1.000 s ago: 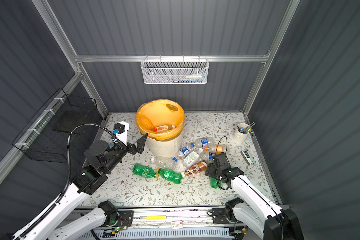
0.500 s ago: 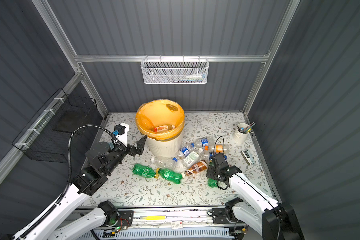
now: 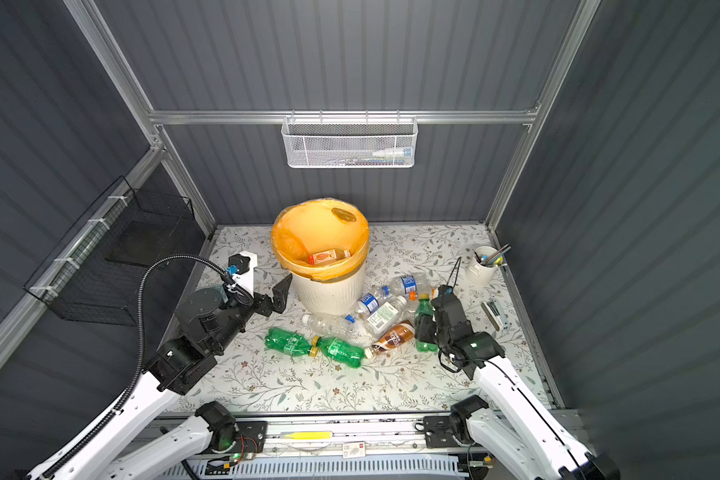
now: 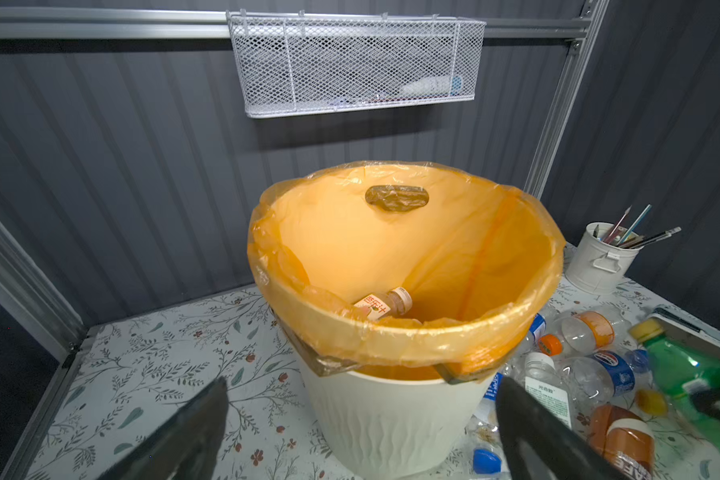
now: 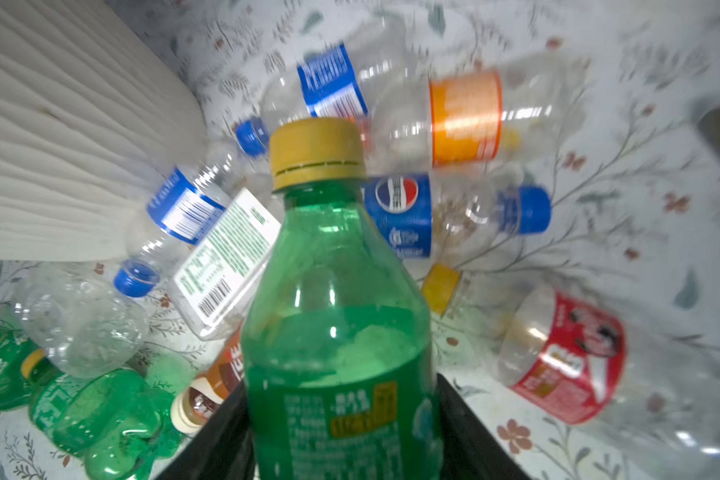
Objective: Throw the plastic bottles in the bin
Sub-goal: 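Lift the green soda bottle with the right gripper over the bin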
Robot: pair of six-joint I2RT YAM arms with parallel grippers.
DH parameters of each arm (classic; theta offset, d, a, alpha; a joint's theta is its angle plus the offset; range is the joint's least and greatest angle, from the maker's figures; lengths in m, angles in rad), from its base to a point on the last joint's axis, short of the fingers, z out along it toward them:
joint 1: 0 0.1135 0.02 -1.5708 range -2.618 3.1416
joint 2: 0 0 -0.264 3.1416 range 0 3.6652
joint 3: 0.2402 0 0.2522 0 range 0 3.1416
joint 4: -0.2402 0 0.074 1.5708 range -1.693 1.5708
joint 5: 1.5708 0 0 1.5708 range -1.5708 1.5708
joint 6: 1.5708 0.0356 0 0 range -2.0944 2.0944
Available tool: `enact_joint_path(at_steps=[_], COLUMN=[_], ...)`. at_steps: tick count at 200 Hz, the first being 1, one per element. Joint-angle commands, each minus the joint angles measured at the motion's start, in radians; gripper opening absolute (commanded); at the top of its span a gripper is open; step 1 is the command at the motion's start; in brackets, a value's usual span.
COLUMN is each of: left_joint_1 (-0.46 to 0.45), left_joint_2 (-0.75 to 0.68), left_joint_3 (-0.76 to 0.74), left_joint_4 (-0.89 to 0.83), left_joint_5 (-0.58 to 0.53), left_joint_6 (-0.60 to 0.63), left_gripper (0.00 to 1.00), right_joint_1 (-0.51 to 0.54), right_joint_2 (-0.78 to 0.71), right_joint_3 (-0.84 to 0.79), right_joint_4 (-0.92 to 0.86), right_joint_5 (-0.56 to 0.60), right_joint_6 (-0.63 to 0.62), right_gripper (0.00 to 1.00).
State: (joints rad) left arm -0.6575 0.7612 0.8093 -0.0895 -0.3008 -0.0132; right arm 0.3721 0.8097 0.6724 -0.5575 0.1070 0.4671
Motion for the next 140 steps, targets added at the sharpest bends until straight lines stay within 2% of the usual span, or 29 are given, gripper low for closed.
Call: enact_joint_path(at_steps=[1,21,52,86,98,116,140], left_joint_1=[0.003,0.002,0.003,0.002,0.003,0.002,0.002], left_joint_2=[-0.024,-0.04,-0.068,-0.059,-0.052,-0.05,-0.058], left_joint_3=[-0.038,-0.068,-0.115,-0.139,-0.14,-0.146,-0.167], left_joint_4=[0.006,0.004,0.002,-0.025,-0.037,-0.044,-0.037], left_joint_5=[-0.06,-0.083,-0.126,-0.113,-0.106,-0.104,-0.107], left_joint_6=[-0.058,-0.088,-0.124,-0.152,-0.159,-0.171,-0.181], left_gripper=[1.0,1.0,1.0,1.0,1.0,1.0,1.0], right_joint_1=[-0.025,-0.085,-0.144,-0.138,-0.109,-0.006,0.11], right_joint_2=[-0.042,-0.06,-0.048,0.095,0.176,0.331,0.617], right_joint_3=[0.137,0.269,0.46,0.614,0.658,0.737,0.899], right_joint_4=[-0.011,0.048,0.267,0.478,0.541,0.585,0.483], right_joint_5=[0.09,0.087,0.033,-0.151,-0.209,-0.237,-0.403], right_joint_6=[-0.126,-0.194,-0.232,-0.145,-0.113,-0.128,-0.14], right_gripper=[0.6,0.6,0.58,0.59,0.58,0.6,0.66])
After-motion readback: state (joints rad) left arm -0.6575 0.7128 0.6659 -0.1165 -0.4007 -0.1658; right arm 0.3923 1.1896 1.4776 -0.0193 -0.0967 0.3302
